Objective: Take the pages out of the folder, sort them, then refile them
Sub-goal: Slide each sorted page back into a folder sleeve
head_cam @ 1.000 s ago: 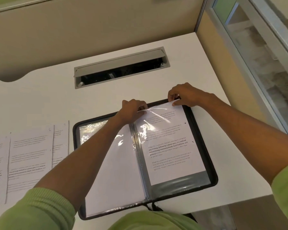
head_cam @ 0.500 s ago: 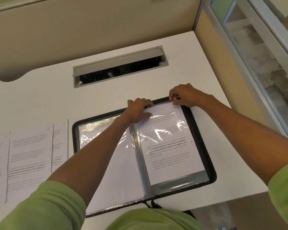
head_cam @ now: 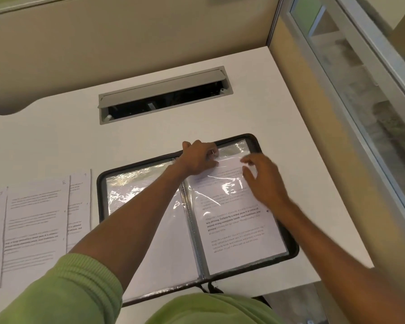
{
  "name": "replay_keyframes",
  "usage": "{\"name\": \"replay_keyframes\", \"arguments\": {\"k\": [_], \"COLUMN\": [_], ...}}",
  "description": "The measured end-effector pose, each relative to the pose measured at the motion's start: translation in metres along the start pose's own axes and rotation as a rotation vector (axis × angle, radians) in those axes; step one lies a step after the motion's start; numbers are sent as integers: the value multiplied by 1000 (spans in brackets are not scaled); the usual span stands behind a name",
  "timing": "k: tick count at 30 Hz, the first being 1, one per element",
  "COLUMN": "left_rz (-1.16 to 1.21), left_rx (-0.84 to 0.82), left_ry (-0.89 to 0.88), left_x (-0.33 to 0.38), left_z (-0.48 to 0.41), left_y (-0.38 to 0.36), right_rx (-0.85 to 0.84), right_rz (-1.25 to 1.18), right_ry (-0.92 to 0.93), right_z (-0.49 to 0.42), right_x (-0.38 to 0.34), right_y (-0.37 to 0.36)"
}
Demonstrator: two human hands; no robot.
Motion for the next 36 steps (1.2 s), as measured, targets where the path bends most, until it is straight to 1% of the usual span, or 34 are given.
{"name": "replay_keyframes", "arguments": {"k": [2, 4, 7, 10, 12, 13, 14, 16, 19, 22, 24, 26, 29, 31, 33, 34, 36], "left_rz": [-8, 4, 45, 14, 4, 2, -23, -113, -208, -282, -314, -334, -336, -309, -197, -80, 272], "left_rx": [14, 57, 121, 220, 324, 350, 342, 253, 130, 155, 196, 223, 213, 193, 205, 227, 297], "left_ry": [-5, -9, -11, -21, -56, -94, -134, -173, -133, -119, -82, -60, -64, -64, -56, -38, 52], "left_x": [4, 6, 9, 17, 22, 25, 25, 20, 10, 14, 16, 17, 16, 14, 15, 17, 25], "left_z": [0, 0, 0, 11, 34, 50, 66, 94, 113, 114, 113, 113, 113, 111, 110, 112, 118], "left_y": [-2, -4, -5, -2, -2, -8, -20, -54, -96, -114, -116, -116, -118, -117, -109, -103, -82], "right_rx": [33, -43, -193, -261, -262, -259, -253, -218, -152, -105, -89, -86, -76, -55, -27, -9, 27], "right_rz": [-2, 51, 221, 440, 505, 522, 526, 514, 525, 562, 574, 574, 532, 502, 475, 452, 400], "right_ry": [-47, -54, 11, 67, 76, 82, 78, 19, -154, -318, -390, -416, -400, -356, -279, -232, -103], "right_z": [50, 96, 146, 166, 166, 165, 166, 171, 189, 212, 223, 228, 228, 225, 221, 219, 216], "right_x": [-10, -18, -19, -8, 0, 3, 4, 8, 22, 37, 42, 43, 41, 34, 21, 13, -6], "right_y": [-13, -39, -82, -109, -114, -115, -114, -108, -93, -79, -75, -77, -80, -78, -77, -77, -76]}}
Point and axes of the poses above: each hand's wrist, its own z-axis away from the middle knuckle, its own y-axis out of the back of the hand, x = y × z, the point moved 8 cm from there along -z, towards the middle knuckle, and after that the axes turned 10 degrees about z, right-handed, at the moved point
